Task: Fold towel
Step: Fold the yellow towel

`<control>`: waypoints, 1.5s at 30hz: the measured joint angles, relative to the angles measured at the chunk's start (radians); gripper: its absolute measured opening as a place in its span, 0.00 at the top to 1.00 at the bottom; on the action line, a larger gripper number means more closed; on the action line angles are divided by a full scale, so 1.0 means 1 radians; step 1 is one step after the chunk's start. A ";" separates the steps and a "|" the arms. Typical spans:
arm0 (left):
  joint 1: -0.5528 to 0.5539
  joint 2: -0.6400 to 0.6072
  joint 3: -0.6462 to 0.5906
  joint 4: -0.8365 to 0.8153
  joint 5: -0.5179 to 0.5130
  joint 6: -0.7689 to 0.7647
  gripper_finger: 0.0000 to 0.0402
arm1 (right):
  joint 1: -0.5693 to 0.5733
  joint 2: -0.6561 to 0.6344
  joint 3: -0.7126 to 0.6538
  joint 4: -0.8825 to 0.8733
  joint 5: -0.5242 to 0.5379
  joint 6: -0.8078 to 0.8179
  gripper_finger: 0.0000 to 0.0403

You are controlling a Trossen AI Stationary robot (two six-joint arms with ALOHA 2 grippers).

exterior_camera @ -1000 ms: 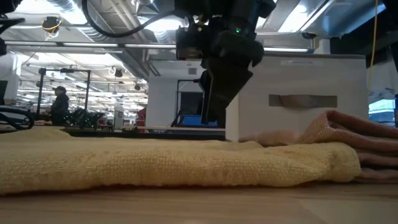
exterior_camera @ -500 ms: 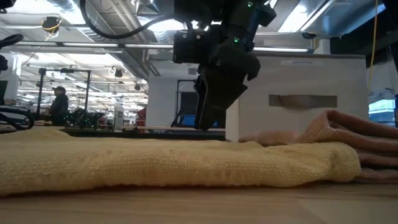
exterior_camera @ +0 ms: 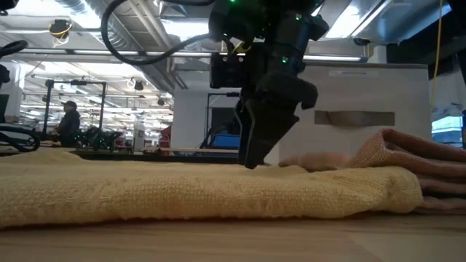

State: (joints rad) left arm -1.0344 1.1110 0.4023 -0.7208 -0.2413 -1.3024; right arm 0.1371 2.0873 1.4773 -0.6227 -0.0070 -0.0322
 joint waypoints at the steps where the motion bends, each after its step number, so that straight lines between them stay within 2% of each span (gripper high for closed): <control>1: 0.000 0.000 0.000 0.000 0.000 0.000 0.62 | 0.000 0.004 0.000 0.002 0.005 0.000 0.41; 12: 0.000 0.000 0.000 -0.003 0.007 0.000 0.64 | 0.000 0.077 0.008 -0.027 -0.006 0.005 0.55; 15: 0.000 0.000 0.000 -0.004 0.026 0.000 0.72 | 0.000 0.078 0.008 -0.066 -0.001 0.007 0.68; 19: 0.000 0.000 0.000 -0.004 0.041 -0.003 0.93 | 0.001 0.079 0.008 -0.079 0.023 0.032 0.92; 21: 0.000 0.000 0.000 -0.006 0.043 -0.002 0.98 | 0.001 0.079 0.007 -0.080 0.024 0.035 0.97; 25: 0.000 0.000 0.001 -0.008 0.043 0.001 0.98 | 0.015 0.077 0.006 -0.080 0.052 0.046 0.94; 30: 0.000 0.004 0.033 -0.046 0.023 0.014 0.99 | 0.033 0.039 0.002 -0.078 0.081 0.052 0.98; 35: 0.000 0.004 0.049 -0.062 -0.001 0.019 1.00 | 0.033 0.017 -0.003 -0.067 0.094 0.075 0.90; 39: 0.000 0.003 0.040 -0.060 -0.002 0.018 0.99 | 0.033 0.022 -0.004 -0.050 0.072 0.084 0.81; 43: 0.000 0.003 0.040 -0.059 -0.005 0.022 1.00 | 0.033 0.022 -0.002 -0.047 -0.049 0.103 0.65; 45: 0.000 0.002 0.040 -0.058 -0.009 0.022 0.99 | 0.038 0.019 0.009 -0.076 -0.147 0.112 0.55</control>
State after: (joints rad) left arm -1.0348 1.1130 0.4419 -0.7787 -0.2506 -1.2808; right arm 0.1752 2.1067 1.4861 -0.6990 -0.1540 0.0801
